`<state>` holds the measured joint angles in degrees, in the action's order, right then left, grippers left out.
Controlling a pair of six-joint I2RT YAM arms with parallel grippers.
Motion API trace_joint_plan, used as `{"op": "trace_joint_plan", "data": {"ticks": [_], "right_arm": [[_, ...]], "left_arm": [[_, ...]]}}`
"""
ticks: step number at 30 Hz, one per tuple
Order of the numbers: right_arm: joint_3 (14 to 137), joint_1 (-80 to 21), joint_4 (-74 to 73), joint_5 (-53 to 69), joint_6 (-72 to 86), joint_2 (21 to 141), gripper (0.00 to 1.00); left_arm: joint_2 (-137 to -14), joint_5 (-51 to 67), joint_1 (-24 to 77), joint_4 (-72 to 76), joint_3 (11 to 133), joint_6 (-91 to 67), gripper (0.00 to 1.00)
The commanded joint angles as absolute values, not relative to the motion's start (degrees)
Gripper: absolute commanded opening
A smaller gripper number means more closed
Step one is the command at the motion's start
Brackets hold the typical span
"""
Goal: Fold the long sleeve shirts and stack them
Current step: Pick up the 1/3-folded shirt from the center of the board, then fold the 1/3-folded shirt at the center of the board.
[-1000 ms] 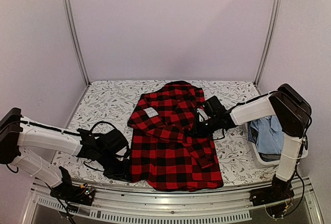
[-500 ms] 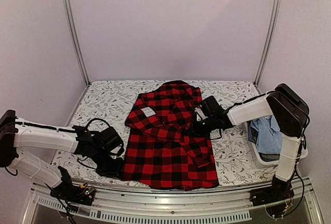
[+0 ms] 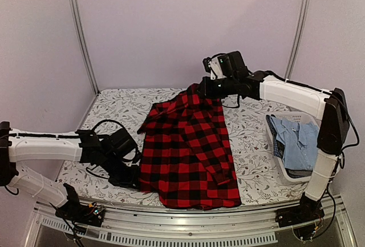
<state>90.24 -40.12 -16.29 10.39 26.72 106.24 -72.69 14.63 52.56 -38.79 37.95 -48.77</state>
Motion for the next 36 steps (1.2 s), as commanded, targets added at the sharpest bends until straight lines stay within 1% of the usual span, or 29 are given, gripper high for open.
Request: {"op": "trace_joint_plan", "data": {"ticks": [1,5,9,16,21,36], "right_arm": [[97.3,-40.4,-22.6,5.0,18.8,104.7,0.00],[102.0,-40.2,-24.9,0.5,14.5,103.5,0.00],[103.8,-38.1,-25.8,-3.6,11.4,100.9,0.00],[104.8,-32.0,-26.2,-5.7,9.4,96.3,0.00],[106.3,-28.7,-26.7,-6.1,7.9,96.6,0.00],[106.2,-26.7,-28.1,-8.5,7.1,96.6,0.00]], "left_arm": [[-74.1,15.3,54.1,-39.3,42.2,-46.0,0.00],[-76.4,15.7,55.3,-38.8,45.2,-44.5,0.00],[-79.5,16.3,56.8,-38.5,49.4,-42.5,0.00],[-87.1,17.9,60.1,-38.1,58.0,-38.5,0.00],[-94.1,19.8,62.4,-37.8,63.5,-35.6,0.00],[-102.6,24.9,64.3,-36.2,71.1,-33.3,0.00]]}}
